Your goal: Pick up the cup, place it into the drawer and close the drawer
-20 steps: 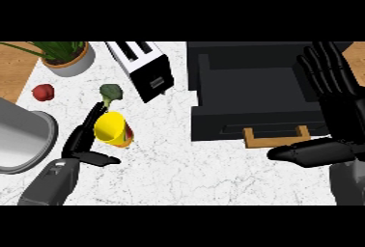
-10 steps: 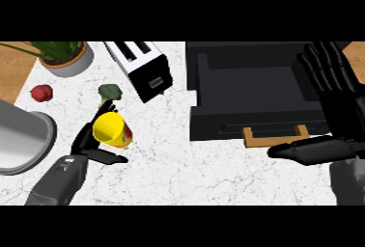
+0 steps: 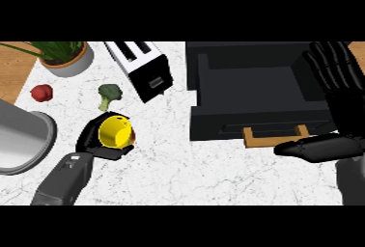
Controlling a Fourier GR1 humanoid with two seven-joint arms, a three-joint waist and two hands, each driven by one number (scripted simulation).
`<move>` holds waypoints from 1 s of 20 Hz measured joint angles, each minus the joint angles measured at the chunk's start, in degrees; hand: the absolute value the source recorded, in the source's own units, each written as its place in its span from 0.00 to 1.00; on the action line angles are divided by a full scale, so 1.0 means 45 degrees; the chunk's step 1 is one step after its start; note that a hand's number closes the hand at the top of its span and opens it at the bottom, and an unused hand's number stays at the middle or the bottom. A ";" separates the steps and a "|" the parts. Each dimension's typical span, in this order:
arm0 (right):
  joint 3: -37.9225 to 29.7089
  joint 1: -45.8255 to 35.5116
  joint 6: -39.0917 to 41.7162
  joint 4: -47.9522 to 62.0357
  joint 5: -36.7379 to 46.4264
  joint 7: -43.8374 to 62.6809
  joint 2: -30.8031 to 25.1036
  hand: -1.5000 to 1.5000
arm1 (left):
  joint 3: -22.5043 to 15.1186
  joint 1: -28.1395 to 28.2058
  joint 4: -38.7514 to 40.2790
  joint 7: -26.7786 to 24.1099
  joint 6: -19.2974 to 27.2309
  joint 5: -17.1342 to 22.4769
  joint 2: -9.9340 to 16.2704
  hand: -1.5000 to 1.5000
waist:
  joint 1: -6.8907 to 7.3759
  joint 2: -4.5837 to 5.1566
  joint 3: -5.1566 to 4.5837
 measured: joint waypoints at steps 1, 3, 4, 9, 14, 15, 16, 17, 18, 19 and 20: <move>-0.0008 0.0089 0.0016 -0.0041 0.0005 -0.0046 0.0001 0.00 | -0.0021 0.0063 -0.0120 -0.0228 0.0438 -0.0082 -0.0057 1.00 | 0.0001 -0.0008 0.0003; -0.0044 0.0068 0.0009 -0.0056 -0.0002 -0.0016 -0.0020 0.00 | 0.0088 0.0063 -0.0326 -0.0570 0.1006 -0.0067 -0.0157 1.00 | 0.0018 -0.0014 0.0005; -0.0119 0.0064 0.0062 -0.0059 -0.0094 0.0023 -0.0078 0.00 | 0.0196 0.0041 -0.0388 -0.0638 0.1032 0.0035 -0.0155 1.00 | 0.0026 -0.0019 0.0005; -0.0270 0.0128 0.0087 -0.0092 -0.0225 0.0132 -0.0139 0.00 | 0.1107 -0.0101 -0.0696 -0.0886 0.1394 0.0893 -0.0373 1.00 | 0.0120 -0.0056 0.0015; -0.0375 0.0435 0.0109 -0.0197 -0.0221 0.0054 -0.0144 0.00 | 0.1988 0.0353 -0.1227 -0.1246 0.2056 0.1721 -0.0679 1.00 | 0.0333 -0.0149 0.0039; -0.0426 0.0484 0.0152 -0.0186 -0.0255 0.0035 -0.0177 0.00 | 0.2001 0.0175 -0.1427 -0.1139 0.2080 0.1772 -0.0692 1.00 | 0.0366 -0.0170 0.0045; -0.0391 0.0677 0.0141 -0.0352 -0.0229 0.0042 -0.0127 0.00 | 0.1959 0.0130 -0.1606 -0.1084 0.2103 0.1782 -0.0775 1.00 | 0.0388 -0.0190 0.0052; -0.0358 0.0804 0.0145 -0.0446 -0.0181 0.0068 -0.0121 0.00 | 0.1898 -0.0025 -0.1866 -0.0936 0.2122 0.1802 -0.0885 1.00 | 0.0425 -0.0215 0.0057; -0.0419 0.0889 0.0158 -0.0506 -0.0198 0.0070 -0.0143 0.00 | 0.1787 -0.0045 -0.2067 -0.0882 0.2118 0.1759 -0.0937 1.00 | 0.0446 -0.0227 0.0061; -0.0441 0.0860 0.0160 -0.0541 -0.0218 0.0144 -0.0169 0.00 | 0.1632 -0.0116 -0.2346 -0.0774 0.2149 0.1692 -0.1066 1.00 | 0.0482 -0.0243 0.0067; -0.0575 0.0767 0.0175 -0.0416 -0.0263 0.0154 -0.0253 0.00 | 0.1513 -0.0220 -0.2679 -0.0594 0.2165 0.1679 -0.1150 1.00 | 0.0529 -0.0259 0.0069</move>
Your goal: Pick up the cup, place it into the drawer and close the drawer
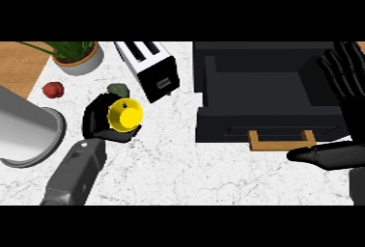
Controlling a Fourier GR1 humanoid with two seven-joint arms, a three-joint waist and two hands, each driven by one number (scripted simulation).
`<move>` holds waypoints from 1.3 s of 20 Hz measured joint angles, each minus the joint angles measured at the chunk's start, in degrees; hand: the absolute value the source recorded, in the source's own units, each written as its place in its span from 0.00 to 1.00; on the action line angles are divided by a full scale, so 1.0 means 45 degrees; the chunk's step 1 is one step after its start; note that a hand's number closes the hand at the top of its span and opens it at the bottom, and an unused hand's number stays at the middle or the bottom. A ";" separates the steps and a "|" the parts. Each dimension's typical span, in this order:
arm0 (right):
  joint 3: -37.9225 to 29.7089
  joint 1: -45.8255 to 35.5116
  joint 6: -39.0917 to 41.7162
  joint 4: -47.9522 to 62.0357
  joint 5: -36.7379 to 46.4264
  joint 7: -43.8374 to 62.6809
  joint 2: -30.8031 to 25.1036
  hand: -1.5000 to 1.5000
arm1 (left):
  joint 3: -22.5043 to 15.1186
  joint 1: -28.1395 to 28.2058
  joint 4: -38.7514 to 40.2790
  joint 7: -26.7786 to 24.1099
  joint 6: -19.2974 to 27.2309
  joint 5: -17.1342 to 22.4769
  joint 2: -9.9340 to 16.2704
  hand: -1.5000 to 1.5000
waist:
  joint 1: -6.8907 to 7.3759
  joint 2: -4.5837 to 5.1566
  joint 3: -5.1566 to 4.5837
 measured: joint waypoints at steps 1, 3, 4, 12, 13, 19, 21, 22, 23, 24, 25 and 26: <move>-0.0050 0.0053 0.0065 0.0017 -0.0048 -0.0005 -0.0045 0.00 | -0.0055 -0.0246 -0.0334 0.0212 0.0053 0.0030 -0.0049 1.00 | 0.0027 -0.0017 0.0004; -0.0087 0.0077 0.0056 0.0134 0.0001 -0.0067 -0.0037 0.00 | -0.0274 -0.0520 -0.1110 0.0634 0.0125 0.0059 -0.0294 1.00 | 0.0094 -0.0046 0.0011; -0.0094 -0.0085 -0.0022 0.0199 0.0054 -0.0017 -0.0037 0.00 | -0.0439 -0.0655 -0.1534 0.0936 0.0136 0.0051 -0.0451 1.00 | 0.0140 -0.0062 0.0016; -0.0129 -0.0157 -0.0114 0.0535 0.0318 -0.0253 0.0017 0.00 | -0.1570 -0.2482 -0.4485 0.4648 0.1191 0.0182 -0.1256 1.00 | 0.0166 -0.0088 0.0021; -0.0157 -0.0169 -0.0127 0.0547 0.0319 -0.0260 0.0015 0.00 | -0.1650 -0.2866 -0.4744 0.5242 0.1455 0.0183 -0.1320 1.00 | 0.0151 -0.0088 0.0019; 0.0008 -0.0459 -0.0266 0.0809 0.0609 -0.0495 0.0160 0.00 | -0.2874 -0.4978 -0.5045 0.7462 0.3388 0.0585 -0.1499 1.00 | -0.0058 -0.0024 0.0016; 0.0126 -0.0559 -0.0368 0.0814 0.0687 -0.0462 0.0285 0.00 | -0.3245 -0.5808 -0.4684 0.8152 0.4068 0.0829 -0.1521 1.00 | -0.0140 -0.0004 0.0016; 0.0127 -0.0558 -0.0334 0.0819 0.0652 -0.0481 0.0288 0.00 | -0.3290 -0.6247 -0.4282 0.8407 0.4324 0.0846 -0.1528 1.00 | -0.0198 0.0017 0.0015; 0.0250 -0.0386 -0.0351 0.0639 0.0720 -0.0501 0.0379 0.00 | -0.3463 -0.6589 -0.4032 0.8754 0.4615 0.0940 -0.1534 1.00 | -0.0248 0.0020 0.0015; 0.0133 -0.0436 -0.0251 0.0716 0.0609 -0.0550 0.0282 0.00 | -0.3719 -0.6924 -0.3692 0.9014 0.4989 0.1120 -0.1537 1.00 | -0.0344 0.0039 0.0017; 0.0124 -0.0397 -0.0158 0.0831 0.0582 -0.0682 0.0267 0.00 | -0.3944 -0.7236 -0.3287 0.9184 0.5246 0.1281 -0.1542 1.00 | -0.0421 0.0063 0.0019; 0.0186 -0.0451 -0.0172 0.0871 0.0660 -0.0719 0.0288 0.00 | -0.4225 -0.7500 -0.2913 0.9347 0.5510 0.1466 -0.1546 1.00 | -0.0479 0.0080 0.0022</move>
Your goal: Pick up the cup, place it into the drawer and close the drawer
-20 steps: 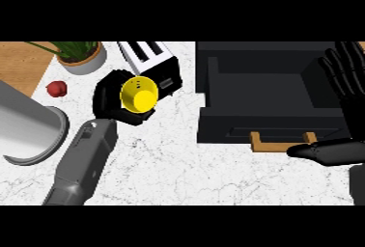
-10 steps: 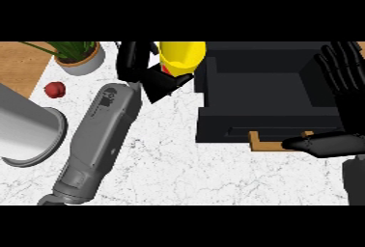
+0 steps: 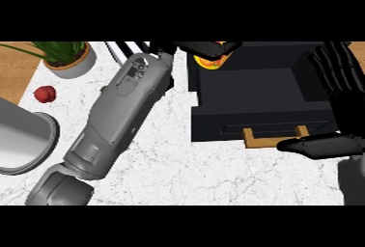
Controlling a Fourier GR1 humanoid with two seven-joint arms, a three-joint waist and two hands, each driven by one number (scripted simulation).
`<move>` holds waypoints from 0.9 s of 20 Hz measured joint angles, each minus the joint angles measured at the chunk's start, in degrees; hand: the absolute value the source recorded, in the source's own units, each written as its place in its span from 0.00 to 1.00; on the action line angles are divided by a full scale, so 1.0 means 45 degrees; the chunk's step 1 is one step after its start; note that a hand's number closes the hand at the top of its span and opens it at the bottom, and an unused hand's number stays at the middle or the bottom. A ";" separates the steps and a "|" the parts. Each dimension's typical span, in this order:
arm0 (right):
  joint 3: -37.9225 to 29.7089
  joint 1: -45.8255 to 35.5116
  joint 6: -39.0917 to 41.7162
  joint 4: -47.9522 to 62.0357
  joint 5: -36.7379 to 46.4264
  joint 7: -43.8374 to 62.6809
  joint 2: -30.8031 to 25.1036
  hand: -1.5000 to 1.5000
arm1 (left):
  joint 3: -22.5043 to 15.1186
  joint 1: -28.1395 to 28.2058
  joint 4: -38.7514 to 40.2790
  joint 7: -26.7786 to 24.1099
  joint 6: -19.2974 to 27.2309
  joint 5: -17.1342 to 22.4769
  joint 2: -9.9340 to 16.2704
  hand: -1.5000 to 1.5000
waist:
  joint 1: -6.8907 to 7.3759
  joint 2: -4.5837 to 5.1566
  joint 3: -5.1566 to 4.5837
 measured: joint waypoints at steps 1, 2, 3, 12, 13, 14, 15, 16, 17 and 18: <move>-0.0037 0.0011 0.0076 -0.0016 -0.0087 -0.0001 -0.0037 0.00 | -0.0295 -0.0280 0.0328 0.0178 0.0274 0.0185 -0.0002 1.00 | -0.0064 0.0010 -0.0001; -0.0009 -0.0012 0.0101 -0.0023 -0.0103 -0.0017 -0.0024 0.00 | -0.0408 -0.0677 0.0772 0.0411 0.0485 0.0253 -0.0003 1.00 | -0.0149 0.0039 0.0002; -0.0007 -0.0227 0.0100 0.0016 -0.0135 0.0082 -0.0057 0.00 | -0.0585 -0.0925 0.1202 0.0503 0.0664 0.0360 -0.0005 1.00 | -0.0231 0.0070 0.0005; 0.0305 -0.0570 0.0345 0.0111 -0.0211 -0.0140 0.0065 0.00 | -0.2570 -0.1578 0.3803 0.1052 0.0439 0.1192 -0.0010 1.00 | -0.1054 0.0300 0.0015; 0.0400 -0.0674 0.0315 0.0106 -0.0185 -0.0094 0.0128 0.00 | -0.2805 -0.1521 0.3941 0.1078 0.0343 0.1251 -0.0010 1.00 | -0.1175 0.0333 0.0016; 0.0404 -0.0781 0.0351 0.0253 -0.0176 -0.0161 0.0116 0.00 | -0.2998 -0.1511 0.4043 0.1129 0.0233 0.1335 -0.0011 1.00 | -0.1247 0.0369 0.0015; 0.0434 -0.0921 0.0417 0.0290 -0.0219 -0.0153 0.0093 0.00 | -0.3190 -0.1417 0.4108 0.1139 0.0157 0.1439 -0.0009 1.00 | -0.1370 0.0401 0.0017; 0.0434 -0.1036 0.0463 0.0360 -0.0271 -0.0166 0.0085 0.00 | -0.3371 -0.1421 0.4184 0.1185 0.0098 0.1500 -0.0011 0.00 | -0.1458 0.0428 0.0017; 0.0453 -0.1072 0.0542 0.0419 -0.0295 -0.0197 0.0055 0.00 | -0.3559 -0.1355 0.4239 0.1192 0.0081 0.1562 -0.0010 0.00 | -0.1553 0.0449 0.0017; 0.0516 -0.1094 0.0620 0.0451 -0.0329 -0.0243 0.0075 0.00 | -0.3708 -0.1349 0.4267 0.1224 0.0087 0.1639 -0.0009 0.00 | -0.1677 0.0478 0.0019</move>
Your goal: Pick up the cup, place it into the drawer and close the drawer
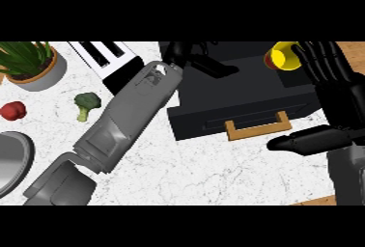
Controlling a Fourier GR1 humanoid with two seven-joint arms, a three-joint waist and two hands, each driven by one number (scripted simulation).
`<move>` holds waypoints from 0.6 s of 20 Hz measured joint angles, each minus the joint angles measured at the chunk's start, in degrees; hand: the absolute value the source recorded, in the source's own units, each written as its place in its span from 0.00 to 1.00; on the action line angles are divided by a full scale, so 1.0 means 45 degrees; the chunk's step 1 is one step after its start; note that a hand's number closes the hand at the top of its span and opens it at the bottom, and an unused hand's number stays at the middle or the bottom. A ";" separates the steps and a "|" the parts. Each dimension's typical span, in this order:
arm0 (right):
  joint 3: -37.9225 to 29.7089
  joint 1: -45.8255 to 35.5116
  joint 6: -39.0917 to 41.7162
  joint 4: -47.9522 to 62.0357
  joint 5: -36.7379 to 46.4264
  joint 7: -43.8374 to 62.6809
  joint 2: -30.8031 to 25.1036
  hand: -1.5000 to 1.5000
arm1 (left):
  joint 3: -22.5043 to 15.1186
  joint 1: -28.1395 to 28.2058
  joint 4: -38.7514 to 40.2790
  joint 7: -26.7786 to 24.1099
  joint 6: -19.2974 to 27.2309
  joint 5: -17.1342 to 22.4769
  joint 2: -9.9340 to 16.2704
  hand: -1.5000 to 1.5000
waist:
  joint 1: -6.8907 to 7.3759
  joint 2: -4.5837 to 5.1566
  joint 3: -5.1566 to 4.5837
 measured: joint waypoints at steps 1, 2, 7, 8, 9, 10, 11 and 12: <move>0.0029 -0.0108 0.0045 0.0064 -0.0036 -0.0031 0.0013 0.00 | -0.0122 0.0143 -0.0026 -0.0097 -0.0012 0.0123 -0.0002 0.00 | -0.0092 0.0033 0.0000; 0.0099 -0.0230 0.0050 0.0067 -0.0031 0.0000 0.0042 0.00 | -0.0202 0.0316 -0.0157 -0.0241 -0.0045 0.0328 -0.0002 0.00 | -0.0132 0.0032 -0.0005; 0.0743 -0.0390 0.0948 -0.0013 -0.0923 0.0232 0.0267 1.00 | -0.0102 0.0634 -0.0584 -0.0904 -0.0070 0.1414 -0.0002 0.00 | -0.0375 0.0076 -0.0018; 0.0924 -0.0446 0.1229 -0.0025 -0.1128 0.0237 0.0286 1.00 | -0.0050 0.0665 -0.0714 -0.1100 -0.0124 0.1652 -0.0001 0.00 | -0.0397 0.0088 -0.0020; 0.1083 -0.0543 0.1529 0.0005 -0.1366 0.0276 0.0282 1.00 | -0.0004 0.0709 -0.0859 -0.1342 -0.0219 0.1884 -0.0002 0.00 | -0.0386 0.0099 -0.0024; 0.1269 -0.0594 0.1860 -0.0041 -0.1630 0.0388 0.0247 1.00 | 0.0096 0.0710 -0.1000 -0.1572 -0.0303 0.2133 -0.0002 0.00 | -0.0372 0.0084 -0.0029; 0.1389 -0.0625 0.2221 0.0025 -0.1929 0.0449 0.0186 1.00 | 0.0174 0.0717 -0.1131 -0.1833 -0.0299 0.2365 -0.0002 0.00 | -0.0347 0.0084 -0.0030; 0.1590 -0.0668 0.2560 0.0051 -0.2142 0.0576 0.0118 1.00 | 0.0211 0.0746 -0.1229 -0.2096 -0.0321 0.2570 -0.0002 0.00 | -0.0317 0.0077 -0.0032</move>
